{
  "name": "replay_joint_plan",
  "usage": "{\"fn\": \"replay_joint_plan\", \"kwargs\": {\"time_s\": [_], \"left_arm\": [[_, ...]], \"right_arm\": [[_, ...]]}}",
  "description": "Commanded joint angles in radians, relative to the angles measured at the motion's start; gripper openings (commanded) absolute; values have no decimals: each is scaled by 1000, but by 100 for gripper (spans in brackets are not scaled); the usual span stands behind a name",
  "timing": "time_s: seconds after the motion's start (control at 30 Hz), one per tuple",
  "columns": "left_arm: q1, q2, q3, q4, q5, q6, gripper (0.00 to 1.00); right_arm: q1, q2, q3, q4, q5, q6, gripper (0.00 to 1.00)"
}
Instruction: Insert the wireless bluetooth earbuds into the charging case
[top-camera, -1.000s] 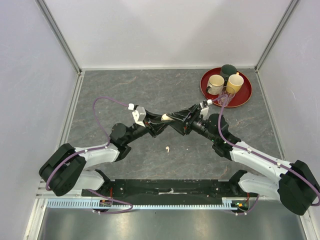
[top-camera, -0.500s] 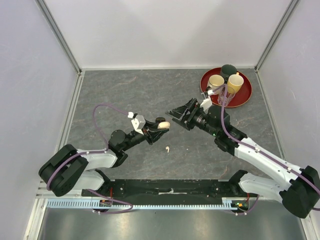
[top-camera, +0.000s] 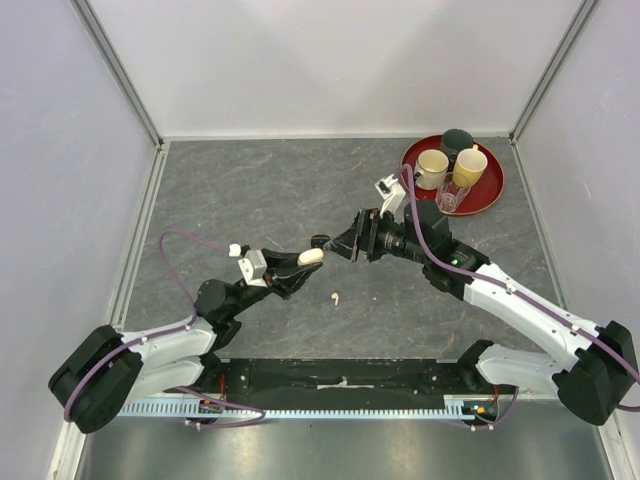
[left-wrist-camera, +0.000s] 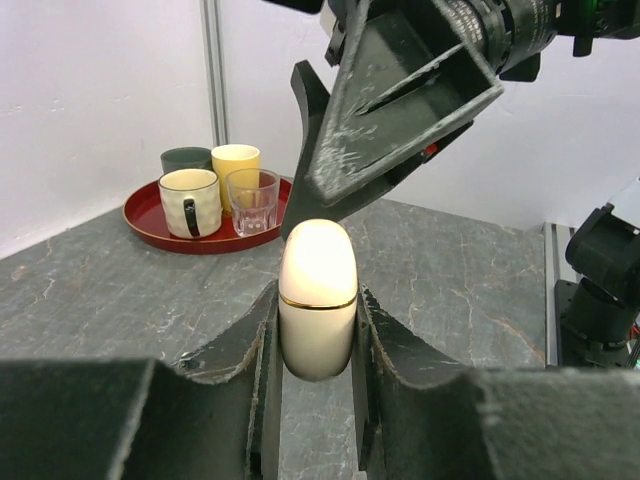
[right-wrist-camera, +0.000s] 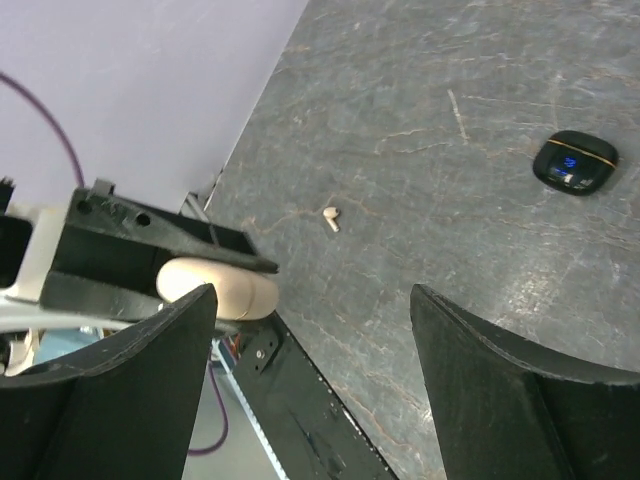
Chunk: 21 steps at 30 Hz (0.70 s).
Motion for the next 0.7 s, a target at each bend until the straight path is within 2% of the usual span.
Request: {"fn": "replay_joint_plan", "kwargs": {"time_s": [0.0,0.27,0.67], "left_arm": [[1,-26,-21,373,-20,62,2],[0,-25,-3,373,-8,51,2],[0,-26,19,373,36,25,2]], "right_arm": [[10,-56,4,92,-106,-101,85],[28,-20,21,94,-169,-119,83],[81,33,58,43,-111,-162,82]]}}
